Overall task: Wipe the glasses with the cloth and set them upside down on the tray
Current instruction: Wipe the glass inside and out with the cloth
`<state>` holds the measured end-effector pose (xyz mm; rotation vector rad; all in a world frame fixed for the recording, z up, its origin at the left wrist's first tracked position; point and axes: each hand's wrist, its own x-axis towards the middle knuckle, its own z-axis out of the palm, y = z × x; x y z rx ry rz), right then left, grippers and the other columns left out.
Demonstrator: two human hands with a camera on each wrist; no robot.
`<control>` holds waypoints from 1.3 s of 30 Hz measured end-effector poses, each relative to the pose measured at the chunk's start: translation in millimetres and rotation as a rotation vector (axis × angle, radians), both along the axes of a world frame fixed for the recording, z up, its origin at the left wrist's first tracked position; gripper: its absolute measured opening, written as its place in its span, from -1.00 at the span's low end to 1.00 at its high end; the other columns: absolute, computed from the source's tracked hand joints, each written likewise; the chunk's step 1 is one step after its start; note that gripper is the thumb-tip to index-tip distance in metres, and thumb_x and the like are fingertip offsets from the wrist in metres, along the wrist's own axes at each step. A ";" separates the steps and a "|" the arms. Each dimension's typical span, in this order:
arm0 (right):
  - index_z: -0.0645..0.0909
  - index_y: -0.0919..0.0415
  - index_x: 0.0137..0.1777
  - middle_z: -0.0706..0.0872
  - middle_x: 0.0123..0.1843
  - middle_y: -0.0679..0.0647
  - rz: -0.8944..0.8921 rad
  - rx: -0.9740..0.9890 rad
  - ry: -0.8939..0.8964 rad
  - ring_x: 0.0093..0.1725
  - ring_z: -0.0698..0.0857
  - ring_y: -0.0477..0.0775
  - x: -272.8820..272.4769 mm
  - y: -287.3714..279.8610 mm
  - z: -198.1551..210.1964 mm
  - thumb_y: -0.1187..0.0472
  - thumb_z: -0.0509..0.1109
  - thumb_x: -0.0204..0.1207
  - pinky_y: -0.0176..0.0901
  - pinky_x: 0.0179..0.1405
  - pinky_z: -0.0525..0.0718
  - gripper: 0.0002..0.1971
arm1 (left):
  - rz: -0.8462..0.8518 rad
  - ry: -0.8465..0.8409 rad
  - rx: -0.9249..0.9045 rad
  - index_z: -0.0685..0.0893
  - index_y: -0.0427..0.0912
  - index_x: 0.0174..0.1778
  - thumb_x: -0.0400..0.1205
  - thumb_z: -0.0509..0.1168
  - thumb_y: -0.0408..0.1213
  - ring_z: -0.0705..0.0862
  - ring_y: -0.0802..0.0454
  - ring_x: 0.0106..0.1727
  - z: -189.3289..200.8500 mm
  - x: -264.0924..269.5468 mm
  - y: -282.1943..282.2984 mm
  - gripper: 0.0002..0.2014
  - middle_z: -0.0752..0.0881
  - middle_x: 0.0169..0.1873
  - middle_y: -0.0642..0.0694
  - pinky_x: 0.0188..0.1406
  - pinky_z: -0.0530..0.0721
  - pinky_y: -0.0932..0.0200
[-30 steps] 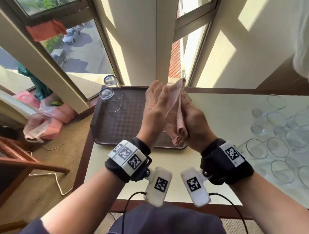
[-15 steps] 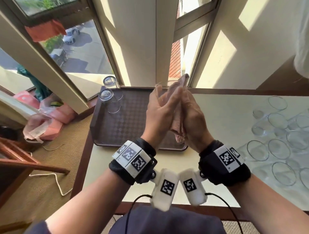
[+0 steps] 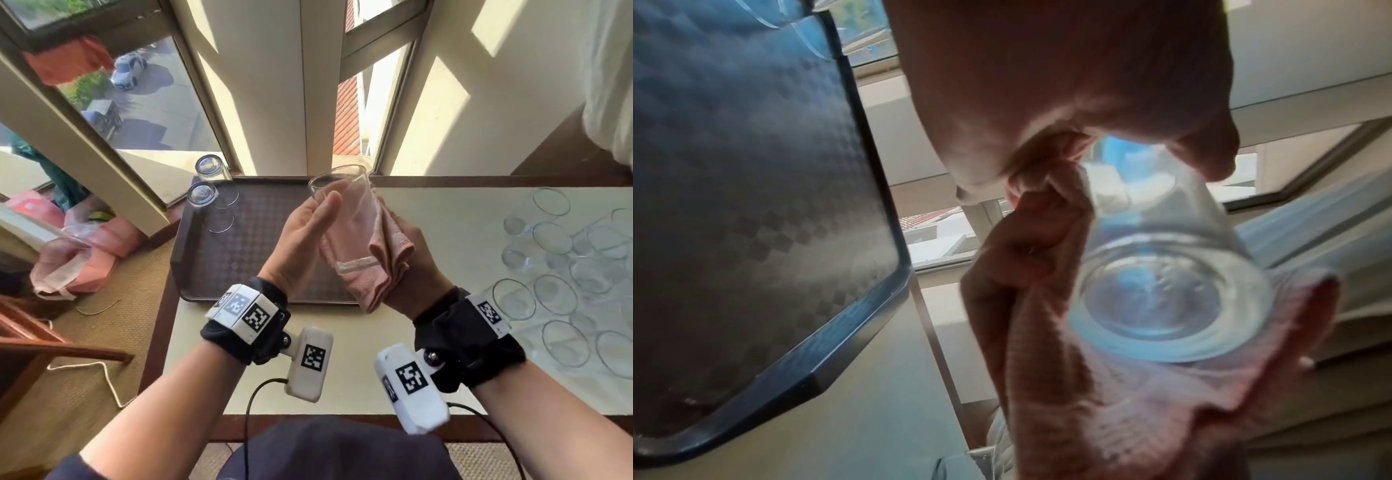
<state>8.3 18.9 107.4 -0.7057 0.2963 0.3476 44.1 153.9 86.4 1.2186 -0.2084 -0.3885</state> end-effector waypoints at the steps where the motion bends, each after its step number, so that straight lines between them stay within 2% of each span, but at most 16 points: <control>1: 0.67 0.25 0.17 0.78 -0.09 0.17 -0.004 0.026 -0.001 -0.12 0.79 0.11 0.6 -1.0 0.9 -0.01 -0.01 0.82 -0.10 -0.16 0.82 -0.54 | -0.010 -0.035 0.003 0.58 -0.13 0.44 0.34 0.49 0.39 0.73 -0.05 0.28 1.7 0.9 1.3 -0.12 0.72 0.30 -0.17 0.20 0.71 0.09; 6: 0.62 0.20 0.32 0.71 0.04 0.21 0.065 0.027 0.105 -0.05 0.70 0.21 4.5 -3.5 -3.0 -0.05 0.05 0.78 0.06 -0.12 0.70 -0.57 | -0.102 -0.229 0.147 0.32 -0.34 0.62 0.43 0.53 0.20 0.61 -0.07 0.49 5.6 4.4 6.5 0.00 0.58 0.49 -0.22 0.41 0.63 -0.03; 11: 0.81 0.19 -0.04 0.80 -0.21 0.25 0.109 -0.133 0.187 -0.30 0.74 0.31 2.1 -4.5 -8.1 0.07 0.05 0.72 0.12 -0.42 0.76 -0.53 | -0.188 -0.381 0.295 0.27 -0.14 0.61 0.43 0.51 0.22 0.64 -0.08 0.45 4.2 -0.4 7.0 -0.06 0.64 0.40 -0.20 0.47 0.60 -0.21; 14: 0.70 0.22 0.21 0.78 -0.25 0.26 0.083 -0.315 0.201 -0.42 0.70 0.29 -0.6 -4.4 -11.7 0.02 0.12 0.73 -0.09 -0.67 0.66 -0.61 | -0.173 -0.370 0.277 0.29 -0.05 0.57 0.42 0.52 0.22 0.70 -0.10 0.37 2.7 -2.2 5.8 -0.10 0.63 0.37 -0.18 0.35 0.69 -0.19; 17: 0.71 0.17 0.10 0.71 -0.39 0.19 0.051 -0.492 0.193 -0.63 0.59 0.14 -5.7 -7.7 -11.1 0.00 0.22 0.72 -0.28 -0.78 0.48 -0.70 | -0.150 -0.340 0.233 0.27 -0.11 0.59 0.39 0.53 0.22 0.75 -0.08 0.28 3.1 -1.2 6.1 -0.05 0.63 0.35 -0.11 0.26 0.73 -0.01; 20: 0.72 0.29 0.09 0.69 -0.36 0.24 -0.010 -0.638 0.156 -0.66 0.60 0.10 -5.6 -15.1 -9.4 -0.02 0.21 0.75 -0.26 -0.76 0.50 -0.61 | -0.087 -0.277 0.175 0.30 -0.24 0.61 0.38 0.58 0.18 0.76 -0.10 0.26 1.3 1.2 6.1 0.00 0.66 0.34 -0.13 0.25 0.73 -0.01; 22: 0.64 0.43 0.11 0.68 -0.25 0.35 -0.108 -0.673 0.055 -0.56 0.65 0.18 -2.5 -22.8 -8.9 0.04 0.19 0.78 -0.12 -0.68 0.62 -0.59 | -0.030 -0.210 0.137 0.35 -0.24 0.59 0.34 0.61 0.18 0.77 -0.07 0.25 -1.1 3.0 8.6 0.00 0.71 0.29 -0.12 0.21 0.72 0.04; 24: 0.61 0.34 0.12 0.66 -0.03 0.43 -0.180 -0.646 -0.086 -0.26 0.65 0.36 -2.3 -32.2 -6.1 0.10 0.18 0.76 0.34 -0.28 0.77 -0.71 | -0.009 -0.170 0.158 0.42 -0.17 0.55 0.29 0.63 0.19 0.79 0.03 0.13 -3.9 5.0 14.4 -0.02 0.77 0.11 -0.05 0.09 0.74 0.13; 25: 0.64 0.25 0.15 0.66 0.06 0.41 -0.200 -0.603 -0.143 -0.14 0.59 0.46 -4.0 -36.5 -4.5 0.12 0.20 0.73 0.61 -0.01 0.64 -0.75 | -0.019 -0.156 0.190 0.44 -0.14 0.54 0.29 0.63 0.14 0.80 0.09 0.04 -4.7 5.8 17.8 -0.06 0.78 0.01 -0.01 0.01 0.73 0.20; 26: 0.68 0.16 0.18 0.68 0.09 0.36 -0.206 -0.575 -0.191 -0.15 0.52 0.56 -6.3 -39.9 -3.5 0.14 0.22 0.70 0.74 0.07 0.51 -0.77 | -0.048 -0.146 0.225 0.47 -0.11 0.52 0.31 0.59 0.07 0.79 0.15 -0.04 -4.9 6.2 20.9 -0.13 0.78 -0.07 0.02 -0.05 0.72 0.26; 29: 0.68 0.07 0.32 0.70 0.09 0.30 -0.140 -0.722 -0.354 -0.21 0.58 0.41 -12.7 -32.7 0.5 0.30 0.22 0.69 0.52 -0.16 0.65 -0.69 | -0.180 -0.152 0.327 0.56 -0.02 0.43 0.39 0.54 -0.01 0.74 0.25 -0.15 -5.6 5.2 26.0 -0.33 0.77 -0.10 0.06 -0.12 0.67 0.35; 31: 0.68 0.11 0.32 0.63 0.22 0.20 -0.054 -0.815 -0.524 -0.02 0.60 0.32 -16.3 -21.1 1.2 0.39 0.20 0.63 0.34 -0.07 0.72 -0.63 | -0.247 -0.158 0.350 0.61 -0.01 0.32 0.47 0.57 -0.20 0.75 0.24 0.01 -6.4 3.2 27.0 -0.50 0.79 0.02 0.14 0.02 0.69 0.33; 33: 0.69 0.04 0.26 0.62 0.18 -0.11 0.046 -0.877 -0.614 0.09 0.57 0.26 -19.4 -17.4 -1.1 0.40 0.15 0.52 0.36 0.07 0.68 -0.56 | -0.280 -0.158 0.321 0.60 -0.04 0.31 0.54 0.49 -0.47 0.72 0.28 0.20 -9.2 1.5 30.0 -0.54 0.78 0.14 0.25 0.19 0.62 0.36; 35: 0.64 -0.03 0.31 0.59 0.20 -0.20 0.202 -1.063 -0.662 0.14 0.48 0.17 -22.2 -24.4 -2.3 0.29 0.19 0.39 0.33 0.18 0.57 -0.50 | -0.293 -0.137 0.281 0.57 -0.06 0.36 0.56 0.42 -0.59 0.70 0.31 0.25 -9.7 -1.2 33.5 -0.49 0.77 0.18 0.29 0.22 0.59 0.40; 37: 0.56 -0.08 0.38 0.55 0.27 -0.16 0.374 -1.286 -0.746 0.14 0.39 0.14 -25.5 -30.7 0.2 0.04 0.21 0.25 0.00 0.15 0.48 -0.39 | -0.304 -0.108 0.254 0.54 -0.03 0.40 0.56 0.39 -0.61 0.68 0.36 0.27 -11.9 -4.6 38.1 -0.45 0.76 0.20 0.33 0.20 0.58 0.45; 39: 0.52 -0.12 0.34 0.49 0.28 -0.22 0.507 -1.394 -0.790 0.11 0.41 0.12 -23.5 -32.1 5.0 0.01 0.25 0.20 -0.15 0.06 0.46 -0.39 | -0.287 -0.088 0.225 0.53 -0.06 0.44 0.55 0.47 -0.55 0.69 0.29 0.29 -13.1 -8.9 39.9 -0.42 0.77 0.22 0.21 0.21 0.59 0.42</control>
